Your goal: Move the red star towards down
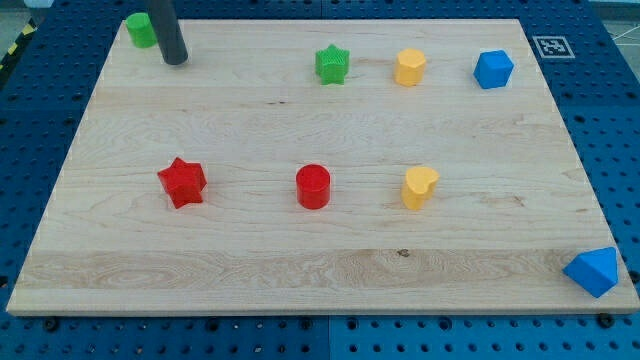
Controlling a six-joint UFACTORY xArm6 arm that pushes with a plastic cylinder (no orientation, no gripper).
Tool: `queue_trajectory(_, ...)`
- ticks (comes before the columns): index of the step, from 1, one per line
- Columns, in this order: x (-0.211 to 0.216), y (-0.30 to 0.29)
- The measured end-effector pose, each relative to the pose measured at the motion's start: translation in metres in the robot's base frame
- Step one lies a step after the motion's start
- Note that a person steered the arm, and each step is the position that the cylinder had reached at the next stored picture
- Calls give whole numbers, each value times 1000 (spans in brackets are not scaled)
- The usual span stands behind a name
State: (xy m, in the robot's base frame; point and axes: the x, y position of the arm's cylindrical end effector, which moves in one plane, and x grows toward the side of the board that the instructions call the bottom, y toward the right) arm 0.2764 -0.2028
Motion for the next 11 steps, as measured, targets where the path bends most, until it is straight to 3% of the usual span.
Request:
queue_trajectory(1,66,49)
queue_trajectory(3,68,51)
queue_trajectory(4,131,98)
queue_trajectory(5,131,98)
queue_trajectory(6,168,66)
queue_trajectory(8,185,55)
queue_trajectory(10,248,26)
queue_trajectory(11,272,90)
